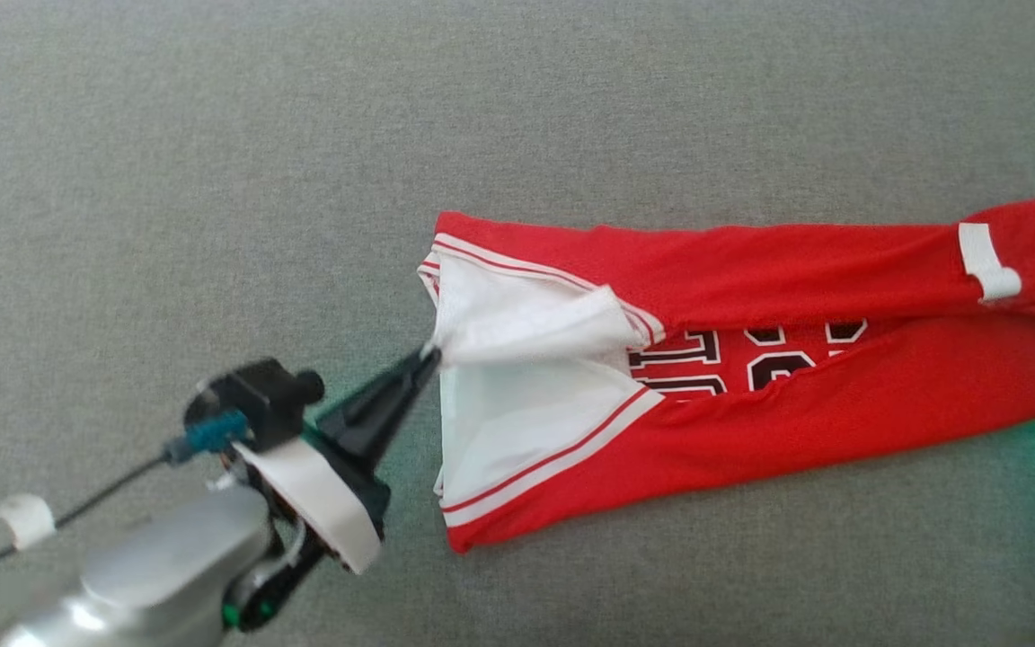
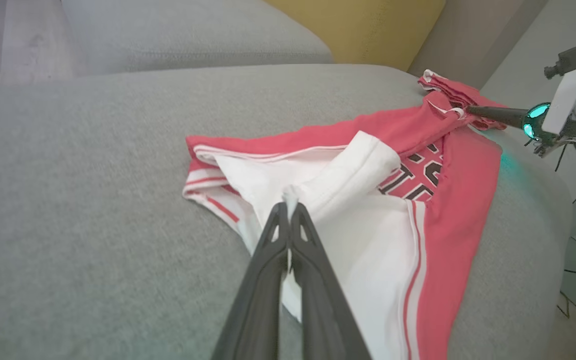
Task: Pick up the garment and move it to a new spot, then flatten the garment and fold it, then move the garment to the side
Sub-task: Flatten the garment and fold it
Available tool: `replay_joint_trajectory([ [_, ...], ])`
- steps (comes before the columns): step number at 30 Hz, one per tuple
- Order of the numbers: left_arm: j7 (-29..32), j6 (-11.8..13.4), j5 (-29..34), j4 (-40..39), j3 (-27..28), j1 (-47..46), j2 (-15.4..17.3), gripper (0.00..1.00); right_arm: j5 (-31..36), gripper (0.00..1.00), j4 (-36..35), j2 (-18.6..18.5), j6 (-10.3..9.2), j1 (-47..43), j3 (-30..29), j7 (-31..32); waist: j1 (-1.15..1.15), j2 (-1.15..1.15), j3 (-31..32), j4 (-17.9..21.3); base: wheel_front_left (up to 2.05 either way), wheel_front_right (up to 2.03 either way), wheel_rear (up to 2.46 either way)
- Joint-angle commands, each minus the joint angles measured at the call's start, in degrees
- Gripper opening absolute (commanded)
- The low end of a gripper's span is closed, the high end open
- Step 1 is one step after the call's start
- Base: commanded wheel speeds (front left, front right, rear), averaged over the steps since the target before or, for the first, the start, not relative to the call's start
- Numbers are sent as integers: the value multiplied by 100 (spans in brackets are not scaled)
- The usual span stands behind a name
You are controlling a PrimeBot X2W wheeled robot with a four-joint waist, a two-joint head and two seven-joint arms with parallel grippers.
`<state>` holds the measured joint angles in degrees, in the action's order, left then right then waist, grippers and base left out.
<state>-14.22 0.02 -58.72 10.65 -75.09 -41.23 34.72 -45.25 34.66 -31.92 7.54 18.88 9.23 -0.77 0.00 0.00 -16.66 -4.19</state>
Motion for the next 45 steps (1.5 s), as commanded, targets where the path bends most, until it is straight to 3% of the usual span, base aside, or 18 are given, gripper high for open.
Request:
replay_joint_trajectory([
  [1, -62, 40, -72, -74, 200, -20, 90, 0, 67, 0, -151, -89, -5, -100, -15, 40, 0, 0, -14, -5, 0, 0, 0],
  [2, -63, 51, -68, -33, 199, 48, 30, 0, 102, 0, -137, -49, -5, -116, -56, 79, 0, 0, -18, -9, 0, 0, 0],
  [3, -65, 44, -91, 15, 200, 124, -46, 0, 139, 7, -127, -8, -5, -127, -94, 104, 0, 0, -17, -15, 0, 0, 0],
  [5, -70, 55, -85, 132, 233, 232, -199, 0, 217, 100, -89, 55, -5, -146, -183, 135, 0, 0, -2, -26, 0, 0, 0],
  [6, -72, 68, -82, 186, 284, 287, -275, 24, 252, 100, -72, 84, -5, -165, -256, 121, 0, 0, 13, -31, 0, 0, 0],
  [8, -74, 129, 9, 231, 508, 393, -422, 100, 308, 100, -78, 139, -5, -241, -406, 81, 0, 0, 68, -47, 0, 0, 0],
  [13, -76, 453, 605, 140, 1324, 953, -715, 100, 348, 100, -304, 371, -5, -655, -775, 4, 0, 0, 290, -62, 0, 0, 0],
  [19, -77, 1286, 1707, -316, 2555, 2037, -1241, 100, 278, 100, -742, 768, -5, -1189, -1209, 146, 0, 0, 577, -114, 0, 0, 0],
  [22, -77, 1678, 2515, -691, 3198, 2752, -1667, 100, 480, 100, -782, 912, -5, -1211, -1637, 187, 0, 0, 702, -252, 0, 0, 0],
  [24, -77, 1800, 2914, -876, 3424, 3036, -1864, 100, 639, 100, -712, 993, -5, -1114, -1865, 232, 0, 0, 738, -339, 0, 0, 0],
  [31, -77, 1810, 3767, -1291, 3965, 3768, -2347, 100, 1397, 100, 118, 1098, -5, -539, -2513, 670, 0, 0, 725, -658, 0, 0, 0],
  [38, -77, 1469, 4120, -1286, 4362, 4036, -2631, 100, 1690, 100, 829, 1233, -5, -292, -2680, 1311, 0, 0, 683, -767, 0, 0, 0],
  [39, -77, 1423, 4160, -1272, 4409, 4052, -2667, 100, 1651, 64, 833, 1242, -5, -301, -2610, 1382, 0, 0, 688, -757, 0, 0, 0],
  [40, -77, 1379, 4192, -1259, 4457, 4073, -2699, 100, 1593, 4, 811, 1257, -5, -312, -2549, 1421, 0, 0, 695, -730, 0, 0, 0],
  [41, -77, 1340, 4225, -1242, 4504, 4094, -2729, 100, 1537, 0, 761, 1281, -5, -331, -2494, 1447, 0, 0, 708, -695, 0, 0, 0],
  [45, -77, 1216, 4309, -1190, 4621, 4156, -2800, 100, 1432, 0, 544, 1274, -5, -398, -2390, 1363, 0, 0, 746, -563, 0, 0, 0],
])
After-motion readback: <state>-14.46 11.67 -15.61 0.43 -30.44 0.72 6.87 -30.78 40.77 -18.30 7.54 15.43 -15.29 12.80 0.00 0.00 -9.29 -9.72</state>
